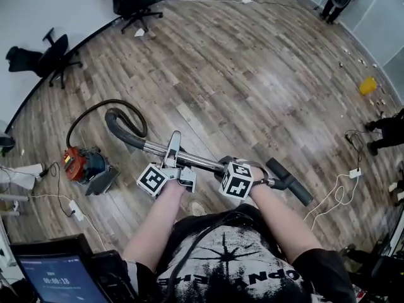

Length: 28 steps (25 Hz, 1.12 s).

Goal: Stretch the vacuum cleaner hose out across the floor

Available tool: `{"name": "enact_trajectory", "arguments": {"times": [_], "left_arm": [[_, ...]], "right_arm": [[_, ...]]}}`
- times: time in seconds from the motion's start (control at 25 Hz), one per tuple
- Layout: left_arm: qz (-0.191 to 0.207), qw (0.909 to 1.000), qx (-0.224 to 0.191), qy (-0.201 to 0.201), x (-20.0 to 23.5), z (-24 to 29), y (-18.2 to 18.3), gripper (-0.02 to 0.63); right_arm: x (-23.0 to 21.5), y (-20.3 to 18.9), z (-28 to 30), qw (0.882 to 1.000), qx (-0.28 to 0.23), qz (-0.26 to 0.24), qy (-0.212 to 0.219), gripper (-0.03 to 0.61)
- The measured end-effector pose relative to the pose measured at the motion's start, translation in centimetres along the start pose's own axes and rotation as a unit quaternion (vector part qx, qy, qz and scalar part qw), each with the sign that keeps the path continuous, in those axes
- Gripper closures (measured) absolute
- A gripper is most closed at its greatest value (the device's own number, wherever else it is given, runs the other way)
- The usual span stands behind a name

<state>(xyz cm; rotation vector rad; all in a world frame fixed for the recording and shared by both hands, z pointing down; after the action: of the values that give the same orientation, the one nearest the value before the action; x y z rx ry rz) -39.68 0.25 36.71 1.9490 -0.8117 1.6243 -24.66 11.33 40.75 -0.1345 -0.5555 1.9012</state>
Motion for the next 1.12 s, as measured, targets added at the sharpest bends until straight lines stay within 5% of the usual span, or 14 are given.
{"name": "enact_trajectory", "arguments": {"times": [0.28, 0.52, 0.72, 0.92, 1.08, 1.12], "left_arm": [[-0.013, 0.9999, 0.005, -0.008, -0.1, 1.7, -1.7, 0.572], [0.008, 0.9991, -0.041, -0.006, 1.1, 2.9, -14.0, 0.572], [0.019, 0.9974, -0.070, -0.005, 1.9, 3.3, -19.2, 0.572], [0.028, 0.9964, -0.079, 0.014, 1.8, 3.2, -20.8, 0.572], [0.095, 0.9906, -0.070, 0.070, 2.6, 3.1, -18.9, 0.572], [0.085, 0.9921, -0.070, 0.060, 2.8, 3.5, -18.7, 0.572]], "right_arm": [[-0.6, -1.7, -1.7, 1.000, 0.014, 0.004, -0.001, 0.483], [1.1, -13.2, -6.1, 0.999, 0.001, -0.039, 0.015, 0.483], [1.6, -18.2, -7.2, 0.997, -0.013, -0.065, 0.033, 0.483], [2.0, -19.6, -7.7, 0.996, -0.028, -0.064, 0.054, 0.482], [1.2, -19.4, -6.6, 0.996, -0.039, -0.056, 0.063, 0.482], [0.8, -19.2, -6.3, 0.996, -0.040, -0.056, 0.063, 0.482]]}}
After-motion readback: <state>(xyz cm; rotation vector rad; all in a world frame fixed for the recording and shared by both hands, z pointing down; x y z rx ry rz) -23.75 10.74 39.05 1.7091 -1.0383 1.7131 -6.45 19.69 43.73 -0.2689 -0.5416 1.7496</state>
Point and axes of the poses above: the fingertips, and each gripper's own axes: z forward along the fingers, x to its left, y out of its top, the point moved 9 cm from there along -z, backward along the fingers, and after that the axes turned 12 degrees about -z, right-handed, at the moved point
